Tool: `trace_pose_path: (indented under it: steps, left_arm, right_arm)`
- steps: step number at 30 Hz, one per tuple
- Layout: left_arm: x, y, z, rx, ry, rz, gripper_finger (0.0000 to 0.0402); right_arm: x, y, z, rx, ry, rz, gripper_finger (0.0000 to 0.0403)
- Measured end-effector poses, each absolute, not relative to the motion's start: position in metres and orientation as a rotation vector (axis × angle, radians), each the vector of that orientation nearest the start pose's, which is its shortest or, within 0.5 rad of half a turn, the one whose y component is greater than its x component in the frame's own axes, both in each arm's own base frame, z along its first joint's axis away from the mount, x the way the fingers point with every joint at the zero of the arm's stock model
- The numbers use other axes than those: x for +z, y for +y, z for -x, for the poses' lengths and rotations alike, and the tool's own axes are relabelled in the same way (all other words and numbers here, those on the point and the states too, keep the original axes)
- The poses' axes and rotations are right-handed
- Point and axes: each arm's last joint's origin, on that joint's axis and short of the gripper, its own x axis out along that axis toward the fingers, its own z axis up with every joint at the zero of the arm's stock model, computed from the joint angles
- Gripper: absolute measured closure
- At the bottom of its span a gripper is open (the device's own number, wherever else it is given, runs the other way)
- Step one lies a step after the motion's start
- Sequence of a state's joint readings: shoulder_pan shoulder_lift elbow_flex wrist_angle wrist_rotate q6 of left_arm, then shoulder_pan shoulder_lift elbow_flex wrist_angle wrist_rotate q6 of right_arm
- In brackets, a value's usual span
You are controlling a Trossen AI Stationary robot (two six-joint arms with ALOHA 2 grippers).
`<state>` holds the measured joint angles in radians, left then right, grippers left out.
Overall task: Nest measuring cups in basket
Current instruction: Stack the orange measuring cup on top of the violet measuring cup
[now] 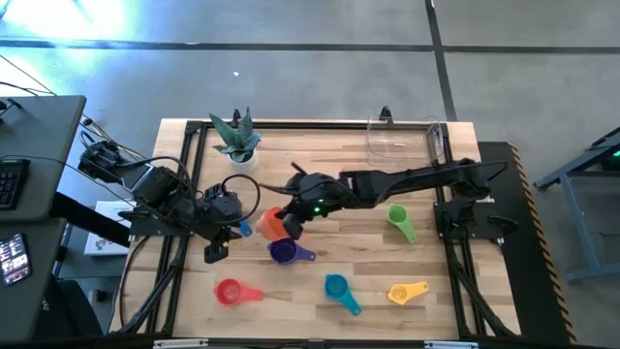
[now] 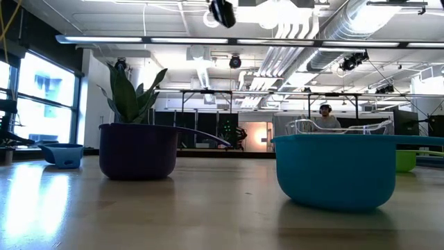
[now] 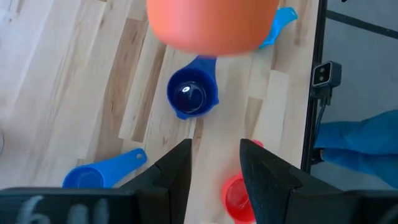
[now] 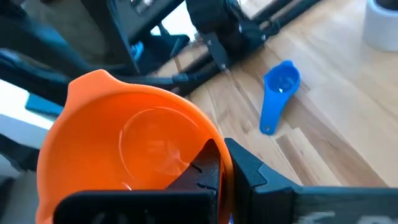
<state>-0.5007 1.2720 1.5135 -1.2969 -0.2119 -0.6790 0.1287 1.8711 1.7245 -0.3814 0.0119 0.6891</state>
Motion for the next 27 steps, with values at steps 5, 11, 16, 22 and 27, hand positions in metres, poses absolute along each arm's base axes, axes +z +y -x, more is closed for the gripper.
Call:
trace_pose_path:
  steps: [5, 11, 16, 22, 27]
  left_arm:
    - [0.387, -0.095, -0.187, 0.101, 1.046, 0.230, 0.0275]
    - [0.387, -0.093, -0.186, 0.142, 1.045, 0.197, 0.0275]
    - [0.387, -0.092, -0.186, 0.182, 1.021, 0.172, 0.0275]
    - [0.387, -0.091, -0.187, 0.211, 1.000, 0.158, 0.0275]
    - [0.387, -0.091, -0.187, 0.213, 0.998, 0.157, 0.0275]
  right_arm:
    - [0.319, 0.059, -0.444, -0.045, 0.644, -0.606, 0.0402]
    - [0.296, 0.060, -0.451, -0.074, 0.737, -0.608, 0.0402]
    - [0.277, 0.065, -0.453, -0.111, 0.827, -0.629, 0.0402]
    - [0.260, 0.073, -0.455, -0.139, 0.894, -0.651, 0.0402]
    - [0.247, 0.077, -0.456, -0.183, 0.936, -0.637, 0.0402]
